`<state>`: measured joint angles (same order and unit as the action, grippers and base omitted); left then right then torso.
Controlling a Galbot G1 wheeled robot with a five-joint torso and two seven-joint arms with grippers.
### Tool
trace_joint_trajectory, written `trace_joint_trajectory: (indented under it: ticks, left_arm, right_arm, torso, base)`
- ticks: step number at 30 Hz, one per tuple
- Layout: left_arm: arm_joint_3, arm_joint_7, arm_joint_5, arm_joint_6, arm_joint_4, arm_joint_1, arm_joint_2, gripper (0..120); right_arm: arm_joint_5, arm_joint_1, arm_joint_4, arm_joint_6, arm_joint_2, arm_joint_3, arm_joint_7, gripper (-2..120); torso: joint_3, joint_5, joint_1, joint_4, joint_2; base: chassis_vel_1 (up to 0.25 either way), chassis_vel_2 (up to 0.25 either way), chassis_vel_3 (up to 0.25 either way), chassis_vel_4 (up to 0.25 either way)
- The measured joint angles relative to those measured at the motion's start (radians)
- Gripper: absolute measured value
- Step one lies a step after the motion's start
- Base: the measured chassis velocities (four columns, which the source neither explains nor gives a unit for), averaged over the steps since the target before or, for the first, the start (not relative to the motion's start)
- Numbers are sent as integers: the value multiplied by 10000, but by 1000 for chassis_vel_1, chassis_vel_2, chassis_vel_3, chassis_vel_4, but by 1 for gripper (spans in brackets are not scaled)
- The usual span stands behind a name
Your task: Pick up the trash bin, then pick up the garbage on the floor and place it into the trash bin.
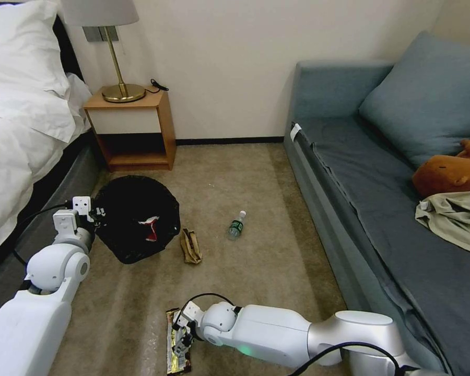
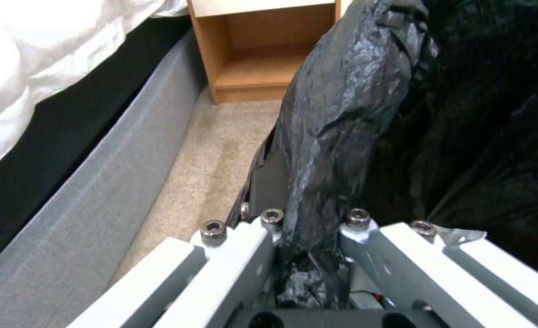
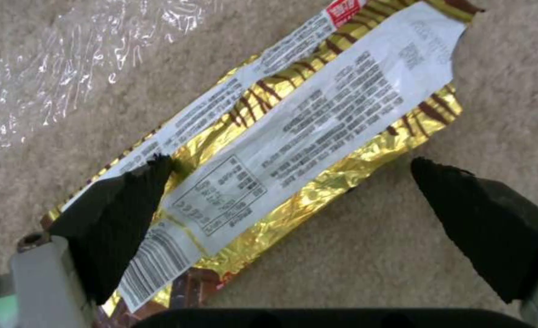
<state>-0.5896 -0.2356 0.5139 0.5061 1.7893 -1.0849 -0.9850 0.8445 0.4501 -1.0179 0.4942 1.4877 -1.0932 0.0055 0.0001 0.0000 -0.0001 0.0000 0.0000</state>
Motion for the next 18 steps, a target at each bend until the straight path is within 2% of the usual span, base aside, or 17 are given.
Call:
trace_joint_trajectory:
  ticks: [14,16,18]
  left_arm:
    - [-33,22,0,-63,-30,-9,-2,2]
    - [-40,23,1,-77,-30,-10,0,2]
    - [-44,33,8,-109,-37,-11,7,2]
  right_arm:
    - [-42,31,11,-3,39,-5,-92,97]
    - [-52,44,10,-4,28,-14,-102,96]
    - [-75,53,11,-3,14,-20,-117,88]
  torso:
    - [0,0,0,0,0]
    - [0,0,1,0,0]
    - [0,0,0,0,0]
  base:
    - [0,0,0,0]
    - [0,0,0,0]
    - [0,0,0,0]
